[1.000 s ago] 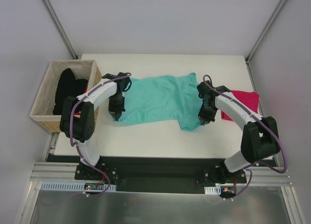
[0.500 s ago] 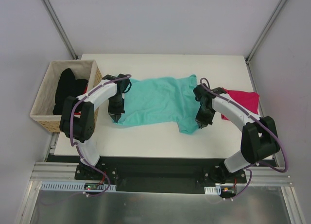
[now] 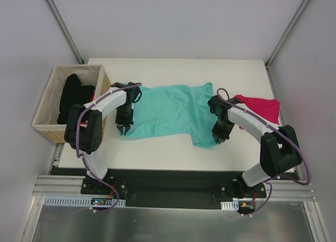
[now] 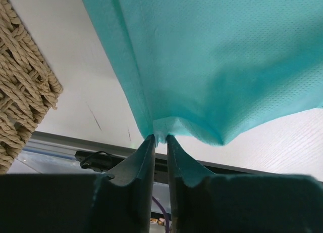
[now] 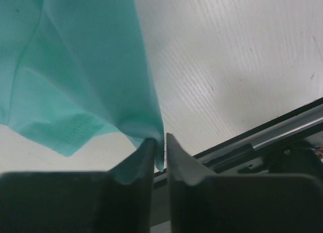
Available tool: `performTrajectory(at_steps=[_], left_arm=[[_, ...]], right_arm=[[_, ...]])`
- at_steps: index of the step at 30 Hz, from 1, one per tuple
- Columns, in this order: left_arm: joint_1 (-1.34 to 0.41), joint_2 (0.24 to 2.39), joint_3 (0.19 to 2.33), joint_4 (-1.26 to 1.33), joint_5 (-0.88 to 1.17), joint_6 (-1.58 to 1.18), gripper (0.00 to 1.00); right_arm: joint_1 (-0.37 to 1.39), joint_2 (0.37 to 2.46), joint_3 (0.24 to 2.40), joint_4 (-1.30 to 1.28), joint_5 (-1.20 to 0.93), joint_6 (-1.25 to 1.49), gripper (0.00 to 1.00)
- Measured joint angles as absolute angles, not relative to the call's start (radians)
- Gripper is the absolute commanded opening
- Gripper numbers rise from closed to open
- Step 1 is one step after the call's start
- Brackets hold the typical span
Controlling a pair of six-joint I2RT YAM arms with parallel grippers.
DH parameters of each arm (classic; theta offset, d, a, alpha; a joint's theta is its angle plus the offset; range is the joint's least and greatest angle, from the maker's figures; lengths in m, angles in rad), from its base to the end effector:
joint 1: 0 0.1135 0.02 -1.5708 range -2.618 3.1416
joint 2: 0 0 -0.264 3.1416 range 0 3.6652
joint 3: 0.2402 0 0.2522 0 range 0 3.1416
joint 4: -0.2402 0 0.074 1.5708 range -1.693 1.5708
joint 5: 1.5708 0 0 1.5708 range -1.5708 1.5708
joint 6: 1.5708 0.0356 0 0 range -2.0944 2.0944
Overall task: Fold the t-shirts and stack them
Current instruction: Flatten out the tshirt
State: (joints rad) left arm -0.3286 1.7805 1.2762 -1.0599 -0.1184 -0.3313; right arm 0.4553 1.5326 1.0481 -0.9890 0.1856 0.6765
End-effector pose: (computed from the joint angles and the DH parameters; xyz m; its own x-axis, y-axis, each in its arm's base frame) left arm 0.3034 -0.0990 0.1965 -0.9990 -0.0006 -0.0447 -0.0055 0.9940 0.1095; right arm 0.2411 0.1107 0.2078 -0.9575 0.2163 -0.1907 0.2352 0.9684 -0.0824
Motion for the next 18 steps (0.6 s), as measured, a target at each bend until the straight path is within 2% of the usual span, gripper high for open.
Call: performTrajectory(at_steps=[1, 2, 3, 5, 12, 18], left_arm=[[-0.329, 1.781, 1.276, -1.061, -0.121, -0.33, 0.27], [-0.329, 1.781, 1.276, -1.063, -0.124, -0.326, 0.33], [-0.329, 1.781, 1.276, -1.064, -0.126, -0.327, 0.43], [-0.329, 1.781, 1.276, -1.065, -0.134, -0.323, 0.58], [-0.329, 1.781, 1.291, -1.081, -0.141, -0.325, 0.57], [-0.329, 1.782, 1.397, -1.091, -0.142, -0.326, 0.57]], right_arm=[[0.456, 1.533, 1.046, -0.991, 0.189, 0.687, 0.44], [0.457, 1.532, 1.044, -0.993, 0.195, 0.696, 0.47], [0.458, 1.532, 1.044, -0.995, 0.2, 0.697, 0.49], [0.459, 1.532, 1.044, -0.996, 0.212, 0.706, 0.53], [0.463, 1.532, 1.096, -1.04, 0.282, 0.726, 0.56], [0.474, 1.525, 1.206, -1.082, 0.372, 0.722, 0.56]])
